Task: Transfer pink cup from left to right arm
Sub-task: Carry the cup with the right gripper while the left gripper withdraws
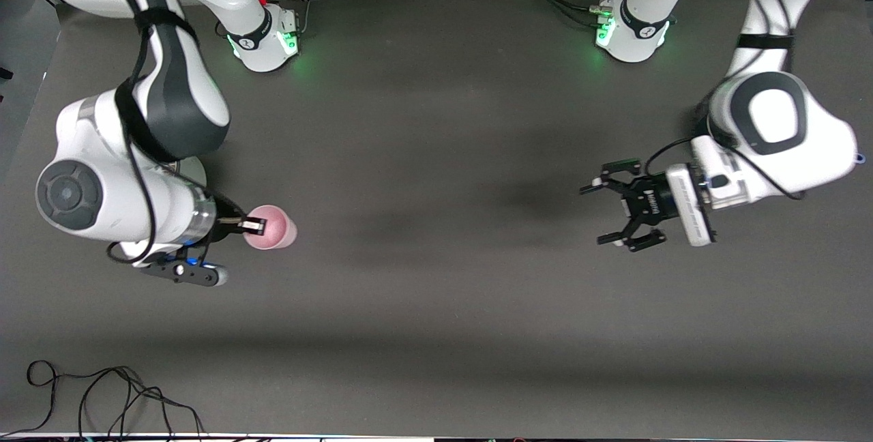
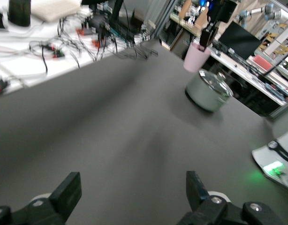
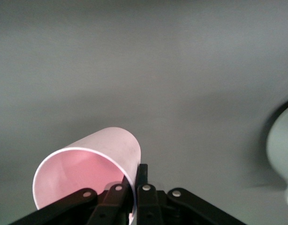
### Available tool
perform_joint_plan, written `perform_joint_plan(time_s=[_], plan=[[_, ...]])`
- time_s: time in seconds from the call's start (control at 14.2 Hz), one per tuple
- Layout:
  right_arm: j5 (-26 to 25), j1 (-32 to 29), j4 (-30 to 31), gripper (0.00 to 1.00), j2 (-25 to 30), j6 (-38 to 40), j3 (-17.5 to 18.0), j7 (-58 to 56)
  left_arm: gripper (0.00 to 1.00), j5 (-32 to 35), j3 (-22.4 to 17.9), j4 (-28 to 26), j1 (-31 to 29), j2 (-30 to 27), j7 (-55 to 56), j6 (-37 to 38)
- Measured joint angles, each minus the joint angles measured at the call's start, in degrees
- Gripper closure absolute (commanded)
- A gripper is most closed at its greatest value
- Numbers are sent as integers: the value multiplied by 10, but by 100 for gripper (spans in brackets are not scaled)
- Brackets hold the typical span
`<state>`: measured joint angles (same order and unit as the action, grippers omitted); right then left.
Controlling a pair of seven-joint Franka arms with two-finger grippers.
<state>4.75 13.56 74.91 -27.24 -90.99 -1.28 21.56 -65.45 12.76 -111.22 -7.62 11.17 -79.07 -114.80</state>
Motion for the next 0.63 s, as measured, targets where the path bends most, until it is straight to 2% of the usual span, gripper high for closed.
perform_joint_plan(time_s=[0.28, 0.49, 0.63], plan=[[-3, 1, 64, 100, 2, -65, -48, -100, 1, 233, 0, 86, -36, -1, 243, 145], [-4, 0, 164, 100, 11, -189, -78, -161, 1, 367, 4, 159, -37, -8, 418, 233], [-4, 0, 234, 100, 18, -270, -83, -173, 1, 448, 10, 202, -36, -14, 539, 270]])
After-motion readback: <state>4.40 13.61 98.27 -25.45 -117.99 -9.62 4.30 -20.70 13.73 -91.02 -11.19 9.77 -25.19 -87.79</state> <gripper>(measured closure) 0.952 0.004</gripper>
